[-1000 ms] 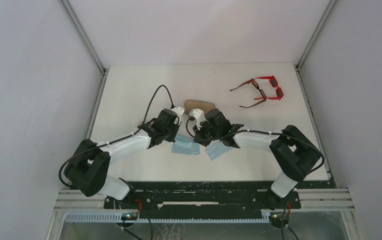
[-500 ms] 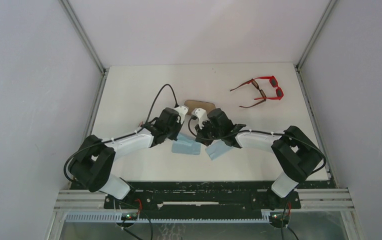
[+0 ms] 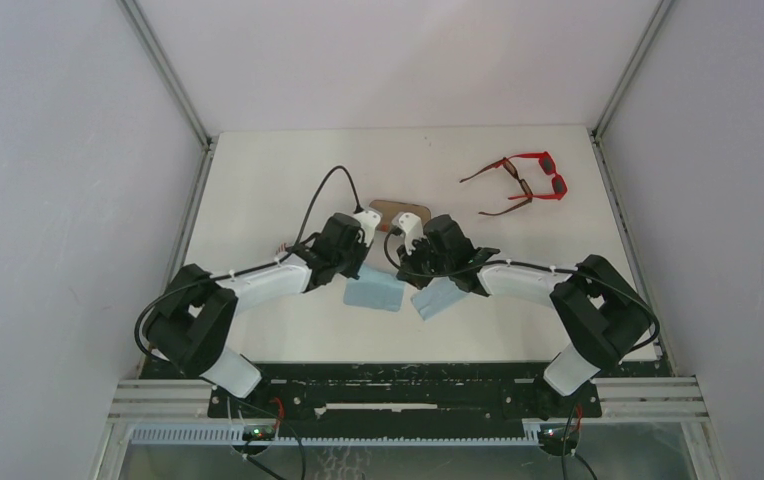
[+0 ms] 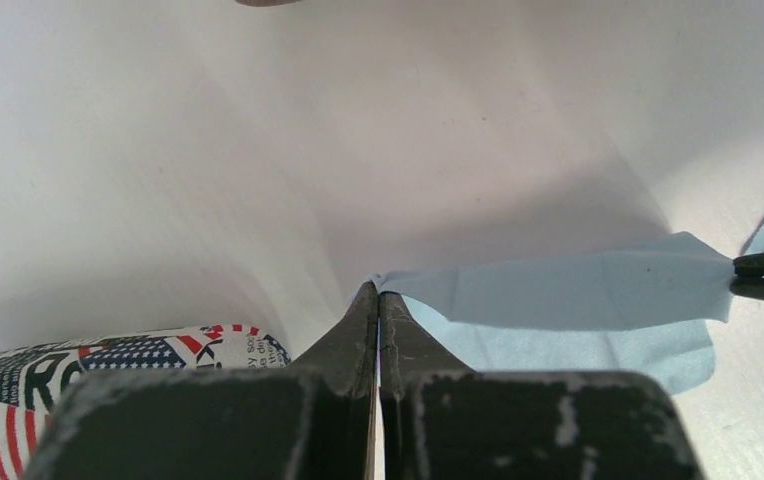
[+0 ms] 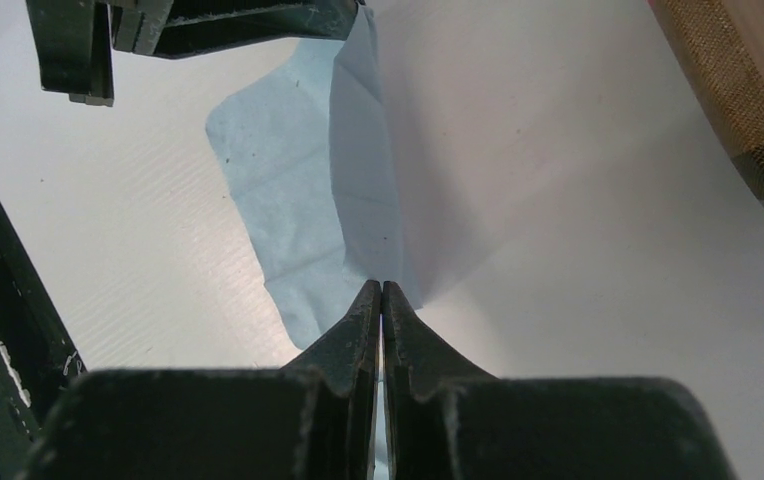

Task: Organize the sunglasses
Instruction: Fold the glasses cleaning cloth at the center of the board.

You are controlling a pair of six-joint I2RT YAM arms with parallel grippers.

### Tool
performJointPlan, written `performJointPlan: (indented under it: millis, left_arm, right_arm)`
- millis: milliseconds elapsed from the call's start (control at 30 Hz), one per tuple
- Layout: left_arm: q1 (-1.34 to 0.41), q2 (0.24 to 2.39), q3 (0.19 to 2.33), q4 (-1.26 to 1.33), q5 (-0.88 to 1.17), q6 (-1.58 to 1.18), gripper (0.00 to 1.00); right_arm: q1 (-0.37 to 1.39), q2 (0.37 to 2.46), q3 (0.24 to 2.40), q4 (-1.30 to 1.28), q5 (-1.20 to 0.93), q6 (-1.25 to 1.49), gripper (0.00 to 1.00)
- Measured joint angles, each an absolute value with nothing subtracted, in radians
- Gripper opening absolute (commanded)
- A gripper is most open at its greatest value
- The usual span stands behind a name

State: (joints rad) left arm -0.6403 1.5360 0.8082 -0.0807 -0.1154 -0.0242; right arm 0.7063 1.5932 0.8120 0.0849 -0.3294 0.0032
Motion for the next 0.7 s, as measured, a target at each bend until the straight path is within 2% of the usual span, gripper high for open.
performJointPlan:
  millis: [700]
  left_arm:
    - [-0.666,1.462,0.725,-0.066,-0.084,-0.041,0.00]
  right_arm:
    - [0.706,1.602,0.812,0.054,-0.402,-0.011,0.00]
